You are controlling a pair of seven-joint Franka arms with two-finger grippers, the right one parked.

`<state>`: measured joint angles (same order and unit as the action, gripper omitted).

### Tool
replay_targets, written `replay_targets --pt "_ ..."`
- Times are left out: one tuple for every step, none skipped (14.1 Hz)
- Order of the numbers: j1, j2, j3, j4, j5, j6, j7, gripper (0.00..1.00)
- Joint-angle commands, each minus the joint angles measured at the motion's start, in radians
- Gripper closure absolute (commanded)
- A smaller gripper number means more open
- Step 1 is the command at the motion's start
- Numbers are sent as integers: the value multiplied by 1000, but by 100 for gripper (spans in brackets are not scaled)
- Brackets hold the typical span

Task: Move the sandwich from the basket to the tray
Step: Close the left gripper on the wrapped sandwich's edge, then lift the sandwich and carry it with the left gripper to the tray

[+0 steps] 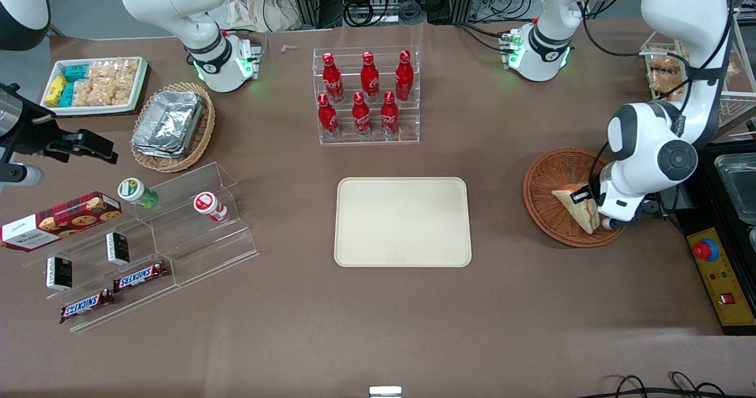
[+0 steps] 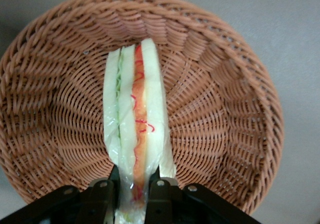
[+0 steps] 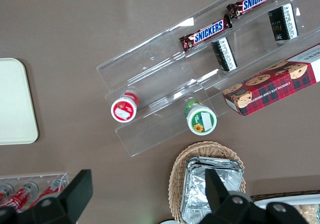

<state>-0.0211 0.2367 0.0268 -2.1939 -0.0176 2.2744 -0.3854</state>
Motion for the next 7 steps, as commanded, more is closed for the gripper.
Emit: replay_targets --pt "-2 -27 -7 103 2 -143 -15 76" --pt "-8 -19 -10 179 2 -232 -15 76" --pt "-16 -16 -11 250 2 -303 -13 76" --pt "-23 -14 -11 302 -2 -350 -13 76" --pt "-37 -13 -11 341 -5 -377 -10 76" --pt "-55 -13 -11 376 -7 -392 -10 76" --pt "-78 -11 -11 411 -8 -416 -12 76"
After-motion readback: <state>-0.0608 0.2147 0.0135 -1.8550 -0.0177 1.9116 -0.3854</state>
